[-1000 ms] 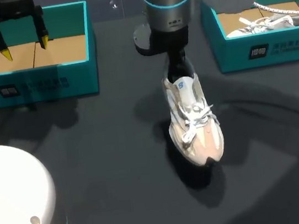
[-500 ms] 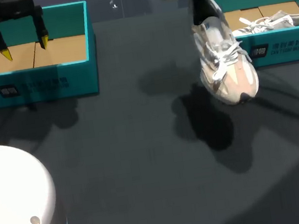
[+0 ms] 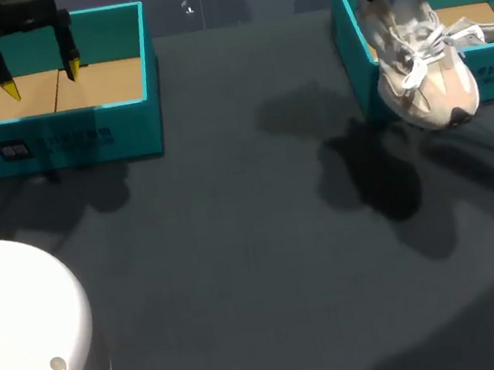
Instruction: Take the shoe out of the shoebox, open the shoe tongue, remove and reinsert the insole, then place the shoe into the shoebox
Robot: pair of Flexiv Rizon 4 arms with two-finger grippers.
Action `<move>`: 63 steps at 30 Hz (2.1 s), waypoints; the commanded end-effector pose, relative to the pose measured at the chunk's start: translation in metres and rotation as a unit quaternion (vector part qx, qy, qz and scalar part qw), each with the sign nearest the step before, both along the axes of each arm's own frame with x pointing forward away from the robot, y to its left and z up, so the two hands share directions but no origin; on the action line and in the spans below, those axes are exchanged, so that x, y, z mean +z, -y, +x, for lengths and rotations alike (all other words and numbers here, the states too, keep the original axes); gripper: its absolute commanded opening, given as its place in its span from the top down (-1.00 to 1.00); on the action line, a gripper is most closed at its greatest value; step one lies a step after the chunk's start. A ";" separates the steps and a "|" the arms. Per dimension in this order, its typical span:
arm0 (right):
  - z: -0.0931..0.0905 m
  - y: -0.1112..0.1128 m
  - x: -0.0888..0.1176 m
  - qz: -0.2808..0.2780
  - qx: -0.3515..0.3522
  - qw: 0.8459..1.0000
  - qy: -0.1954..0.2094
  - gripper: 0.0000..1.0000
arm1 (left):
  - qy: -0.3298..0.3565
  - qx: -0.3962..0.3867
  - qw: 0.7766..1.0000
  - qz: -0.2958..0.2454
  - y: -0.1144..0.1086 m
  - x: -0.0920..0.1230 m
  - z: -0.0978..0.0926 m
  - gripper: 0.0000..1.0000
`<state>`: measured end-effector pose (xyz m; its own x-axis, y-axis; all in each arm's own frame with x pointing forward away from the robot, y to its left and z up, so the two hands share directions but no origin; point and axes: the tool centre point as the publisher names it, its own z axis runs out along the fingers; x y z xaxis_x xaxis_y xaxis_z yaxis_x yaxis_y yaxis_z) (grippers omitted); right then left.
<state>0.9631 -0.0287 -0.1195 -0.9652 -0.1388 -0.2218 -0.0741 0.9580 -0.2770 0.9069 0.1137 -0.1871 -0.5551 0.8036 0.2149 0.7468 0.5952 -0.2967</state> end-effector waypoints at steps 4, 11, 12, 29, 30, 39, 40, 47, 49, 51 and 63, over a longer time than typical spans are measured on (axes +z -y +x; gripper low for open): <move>0.009 0.042 0.003 0.001 -0.017 1.000 0.008 1.00 | 0.001 0.000 1.000 0.000 -0.001 0.001 -0.001 -1.00; 0.040 0.130 0.018 0.022 -0.004 0.999 0.034 1.00 | 0.001 0.000 1.000 0.000 -0.001 0.001 -0.001 -1.00; 0.046 0.139 0.021 0.022 -0.004 0.999 0.034 1.00 | 0.001 0.000 1.000 0.000 -0.001 0.001 -0.001 -1.00; 0.099 0.188 0.034 0.004 0.008 0.999 0.039 1.00 | 0.001 0.000 1.000 0.000 -0.001 0.001 -0.001 -1.00; 0.099 0.188 0.034 0.004 0.008 0.999 0.039 1.00 | 0.001 0.000 1.000 0.000 -0.001 0.001 -0.001 -1.00; 0.145 0.207 0.026 0.007 0.016 0.999 0.046 1.00 | 0.001 0.000 1.000 0.000 -0.001 0.001 -0.001 -1.00; 0.154 0.212 0.022 0.007 0.016 0.999 0.046 1.00 | 0.001 0.000 1.000 0.000 -0.001 0.001 -0.001 -1.00; 0.194 0.230 0.022 -0.001 0.026 0.999 0.029 1.00 | 0.001 0.000 1.000 0.000 -0.001 0.001 -0.001 -1.00; 0.202 0.233 0.024 -0.002 0.026 0.999 0.026 1.00 | 0.001 0.000 1.000 0.000 -0.001 0.001 -0.001 -1.00; 0.206 0.239 0.019 0.010 -0.001 1.000 0.019 1.00 | 0.001 0.000 1.000 0.000 -0.001 0.001 -0.001 -1.00; 0.186 0.287 0.003 0.086 -0.274 0.958 0.022 1.00 | 0.001 0.000 1.000 0.000 -0.001 0.001 -0.001 -1.00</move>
<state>1.1513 -0.3105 -0.1233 -0.9450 0.2032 -0.2561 0.2470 0.9570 -0.1520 0.9069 0.1137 -0.1871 -0.5550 0.8036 0.2149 0.7468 0.5952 -0.2967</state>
